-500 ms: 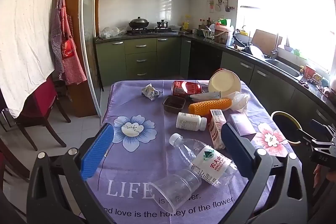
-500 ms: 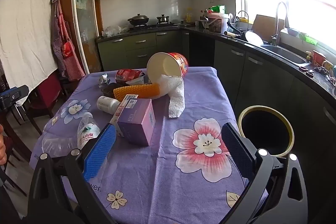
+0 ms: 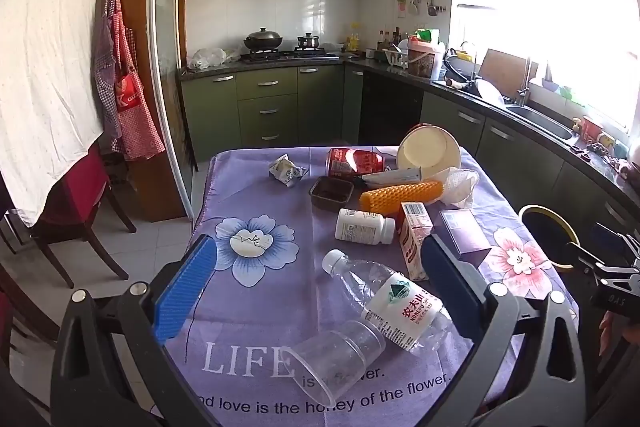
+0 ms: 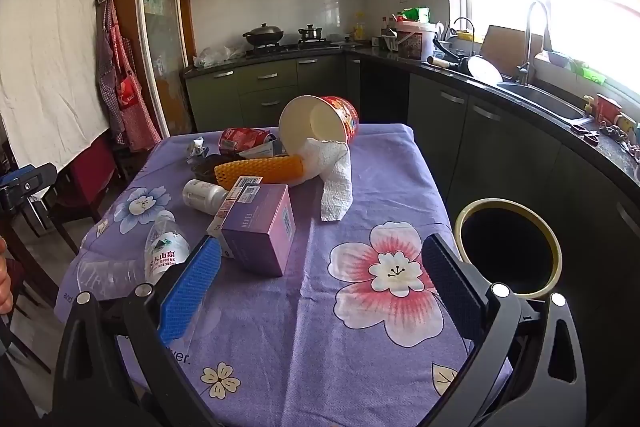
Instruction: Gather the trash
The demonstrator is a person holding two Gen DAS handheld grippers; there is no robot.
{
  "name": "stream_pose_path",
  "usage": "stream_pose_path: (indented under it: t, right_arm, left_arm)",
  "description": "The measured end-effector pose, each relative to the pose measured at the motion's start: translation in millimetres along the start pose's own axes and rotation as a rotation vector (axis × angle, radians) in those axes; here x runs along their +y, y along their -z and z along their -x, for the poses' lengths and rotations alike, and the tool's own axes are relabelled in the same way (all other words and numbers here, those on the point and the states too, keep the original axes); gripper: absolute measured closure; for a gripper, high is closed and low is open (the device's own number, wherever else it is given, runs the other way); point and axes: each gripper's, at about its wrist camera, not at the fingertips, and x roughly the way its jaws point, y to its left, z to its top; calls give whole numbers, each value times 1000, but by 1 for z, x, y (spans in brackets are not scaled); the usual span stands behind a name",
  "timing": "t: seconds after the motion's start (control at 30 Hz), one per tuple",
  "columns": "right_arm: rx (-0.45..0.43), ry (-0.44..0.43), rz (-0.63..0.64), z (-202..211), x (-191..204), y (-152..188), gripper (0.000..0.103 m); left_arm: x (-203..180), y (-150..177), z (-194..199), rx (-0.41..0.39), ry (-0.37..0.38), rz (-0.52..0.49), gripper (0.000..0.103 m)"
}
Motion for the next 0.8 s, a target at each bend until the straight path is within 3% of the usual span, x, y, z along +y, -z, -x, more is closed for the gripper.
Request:
stream_pose_path:
  t: [0.8]
  right_arm:
    - [15,-2,2,-9,3,-6,4]
  left_arm:
    - [-3,1,2,6,4,-12,6]
